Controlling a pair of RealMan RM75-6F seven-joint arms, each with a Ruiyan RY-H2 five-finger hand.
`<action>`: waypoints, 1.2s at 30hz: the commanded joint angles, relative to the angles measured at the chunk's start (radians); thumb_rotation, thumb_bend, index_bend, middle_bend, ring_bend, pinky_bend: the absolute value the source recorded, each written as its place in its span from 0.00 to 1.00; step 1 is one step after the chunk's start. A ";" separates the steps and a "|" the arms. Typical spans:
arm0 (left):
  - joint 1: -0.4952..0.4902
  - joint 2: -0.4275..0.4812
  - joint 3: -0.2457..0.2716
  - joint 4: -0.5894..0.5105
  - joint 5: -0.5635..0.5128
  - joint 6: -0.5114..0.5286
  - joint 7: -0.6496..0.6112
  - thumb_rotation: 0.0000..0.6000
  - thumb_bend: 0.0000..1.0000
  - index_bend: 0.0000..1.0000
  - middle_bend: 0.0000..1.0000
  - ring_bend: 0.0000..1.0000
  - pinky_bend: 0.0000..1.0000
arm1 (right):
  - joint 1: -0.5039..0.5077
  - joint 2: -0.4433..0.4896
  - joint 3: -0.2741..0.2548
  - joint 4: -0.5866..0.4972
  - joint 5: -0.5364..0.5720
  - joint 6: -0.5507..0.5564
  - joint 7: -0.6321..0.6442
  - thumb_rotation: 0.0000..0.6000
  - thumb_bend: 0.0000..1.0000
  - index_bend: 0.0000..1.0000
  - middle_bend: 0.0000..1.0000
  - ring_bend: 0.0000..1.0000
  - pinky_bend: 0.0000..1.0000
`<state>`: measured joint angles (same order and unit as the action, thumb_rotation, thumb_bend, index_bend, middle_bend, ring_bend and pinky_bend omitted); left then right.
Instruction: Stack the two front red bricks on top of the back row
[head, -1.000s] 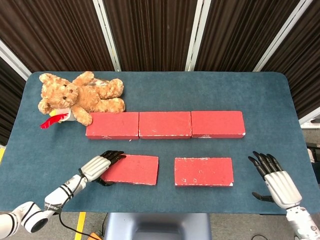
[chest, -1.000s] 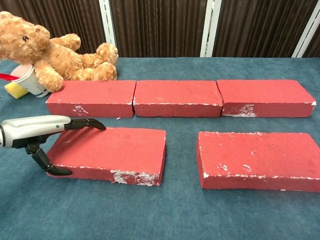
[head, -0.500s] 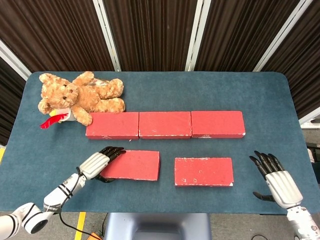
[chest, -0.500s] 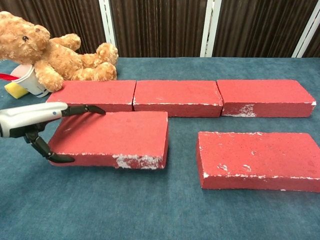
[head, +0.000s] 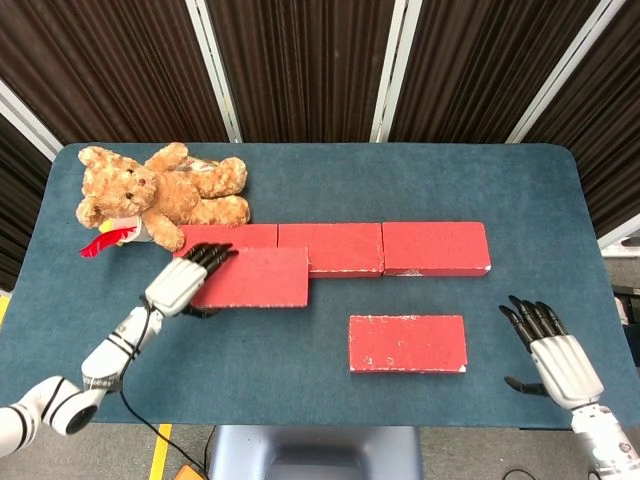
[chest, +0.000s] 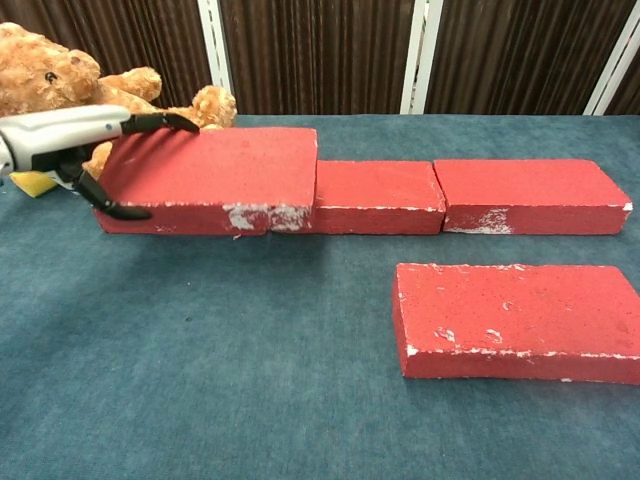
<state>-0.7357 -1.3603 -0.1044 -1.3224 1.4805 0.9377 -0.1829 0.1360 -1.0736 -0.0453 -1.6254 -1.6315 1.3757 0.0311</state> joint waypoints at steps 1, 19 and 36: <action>-0.074 -0.033 -0.044 0.108 -0.027 -0.082 -0.027 1.00 0.30 0.00 0.49 0.74 0.94 | 0.003 -0.003 0.011 -0.005 0.020 -0.005 -0.005 1.00 0.13 0.00 0.00 0.00 0.00; -0.211 -0.154 -0.012 0.389 0.050 -0.186 -0.394 1.00 0.30 0.00 0.49 0.68 0.83 | 0.008 -0.014 0.035 -0.007 0.082 -0.026 -0.036 1.00 0.13 0.00 0.00 0.00 0.00; -0.238 -0.198 0.035 0.460 0.068 -0.180 -0.473 1.00 0.30 0.00 0.21 0.06 0.12 | 0.002 -0.014 0.041 -0.007 0.097 -0.020 -0.044 1.00 0.13 0.00 0.00 0.00 0.00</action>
<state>-0.9693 -1.5570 -0.0738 -0.8657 1.5434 0.7535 -0.6457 0.1386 -1.0877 -0.0038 -1.6328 -1.5348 1.3554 -0.0123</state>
